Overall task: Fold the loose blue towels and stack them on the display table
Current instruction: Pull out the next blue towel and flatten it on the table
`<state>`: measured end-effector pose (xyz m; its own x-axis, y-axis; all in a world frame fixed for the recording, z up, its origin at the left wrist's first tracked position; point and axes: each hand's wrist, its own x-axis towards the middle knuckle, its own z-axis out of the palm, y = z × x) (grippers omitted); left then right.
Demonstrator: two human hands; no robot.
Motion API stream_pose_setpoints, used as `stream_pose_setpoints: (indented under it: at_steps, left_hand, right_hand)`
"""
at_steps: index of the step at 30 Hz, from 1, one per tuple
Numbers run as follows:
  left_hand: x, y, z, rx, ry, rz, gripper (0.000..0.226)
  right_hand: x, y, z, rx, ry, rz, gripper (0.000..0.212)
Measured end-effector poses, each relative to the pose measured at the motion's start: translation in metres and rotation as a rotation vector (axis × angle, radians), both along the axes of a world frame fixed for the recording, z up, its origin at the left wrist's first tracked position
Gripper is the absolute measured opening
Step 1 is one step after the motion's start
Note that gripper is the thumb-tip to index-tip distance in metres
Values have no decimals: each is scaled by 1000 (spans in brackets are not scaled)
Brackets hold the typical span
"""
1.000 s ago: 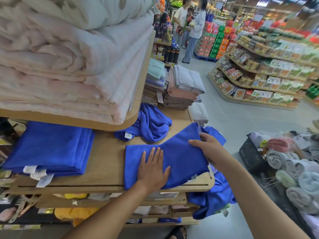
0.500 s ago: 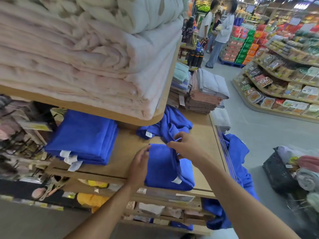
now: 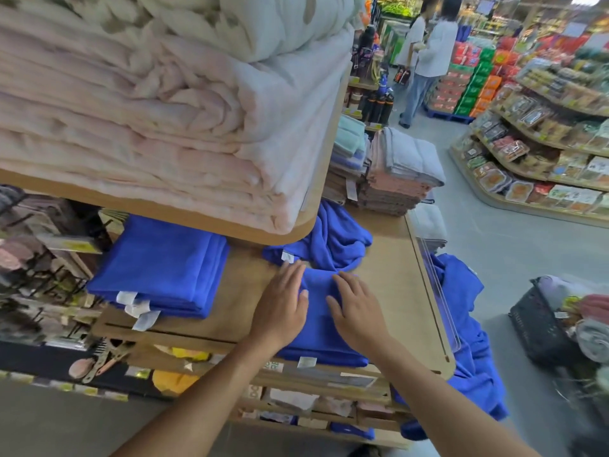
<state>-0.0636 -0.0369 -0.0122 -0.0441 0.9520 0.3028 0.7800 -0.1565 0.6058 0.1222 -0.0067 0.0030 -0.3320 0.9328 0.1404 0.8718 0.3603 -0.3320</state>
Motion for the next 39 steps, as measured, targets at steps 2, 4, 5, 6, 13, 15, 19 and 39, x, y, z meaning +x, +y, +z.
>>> stream_pose_setpoints:
  at_steps: [2, 4, 5, 6, 13, 15, 19, 39]
  left_hand:
    - [10, 10, 0, -46, 300, -70, 63]
    - [17, 10, -9, -196, 415, -43, 68]
    - [19, 7, -15, -248, 413, -36, 69]
    - [20, 4, -22, -268, 407, -29, 69]
    - [18, 5, -27, -282, 443, -12, 70]
    - [17, 4, -26, -276, 445, -12, 70]
    - [19, 4, -27, -269, 398, -11, 69]
    - [-27, -40, 23, -458, -1292, -65, 51]
  right_hand:
    - [2, -3, -12, -63, -139, -2, 69]
    - [4, -8, -24, -84, -221, -6, 79]
    - [6, -10, -28, -80, -223, -5, 83]
    - [8, -12, -31, -66, -213, -6, 86]
    - [5, -9, -36, 9, -175, -11, 84]
    - [6, -10, -32, 17, -126, -22, 80]
    - [10, -19, -24, -6, 72, -269, 75]
    - [4, -17, 91, -685, 1066, -50, 39]
